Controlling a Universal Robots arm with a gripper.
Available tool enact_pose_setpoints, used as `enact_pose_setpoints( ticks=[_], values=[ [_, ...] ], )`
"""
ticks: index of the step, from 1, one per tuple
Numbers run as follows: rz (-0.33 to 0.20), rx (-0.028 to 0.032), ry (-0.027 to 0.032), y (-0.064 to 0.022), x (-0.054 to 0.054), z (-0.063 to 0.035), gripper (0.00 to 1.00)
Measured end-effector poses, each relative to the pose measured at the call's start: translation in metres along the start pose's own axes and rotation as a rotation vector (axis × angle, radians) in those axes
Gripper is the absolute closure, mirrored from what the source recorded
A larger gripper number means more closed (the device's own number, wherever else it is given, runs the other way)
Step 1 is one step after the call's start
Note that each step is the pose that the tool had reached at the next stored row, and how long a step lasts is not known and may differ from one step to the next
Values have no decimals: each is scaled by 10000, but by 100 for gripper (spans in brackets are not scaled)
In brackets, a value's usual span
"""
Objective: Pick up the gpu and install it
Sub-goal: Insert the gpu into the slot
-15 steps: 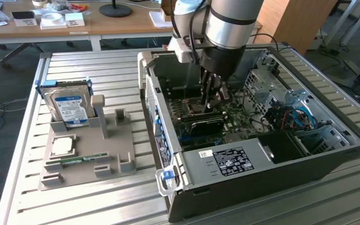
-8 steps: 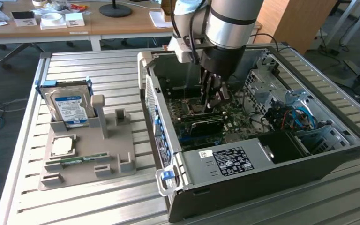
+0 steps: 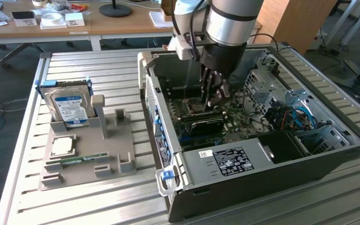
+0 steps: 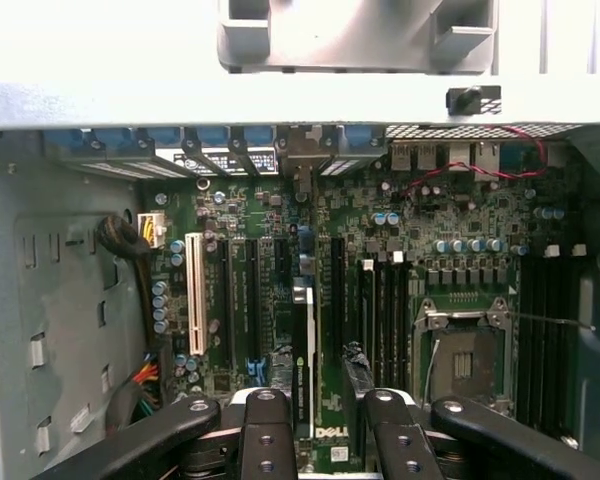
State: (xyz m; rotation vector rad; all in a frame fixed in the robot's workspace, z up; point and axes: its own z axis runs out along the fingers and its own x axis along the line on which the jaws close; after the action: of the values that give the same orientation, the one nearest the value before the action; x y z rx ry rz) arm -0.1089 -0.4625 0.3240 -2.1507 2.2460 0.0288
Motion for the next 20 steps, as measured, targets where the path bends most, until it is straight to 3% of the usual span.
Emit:
enact_pose_setpoints(
  ticks=[14,20],
  values=[
    [0,-1,0,-2,-9,-255,66],
    [0,1,-1,-3,-10,-286,66]
  ],
)
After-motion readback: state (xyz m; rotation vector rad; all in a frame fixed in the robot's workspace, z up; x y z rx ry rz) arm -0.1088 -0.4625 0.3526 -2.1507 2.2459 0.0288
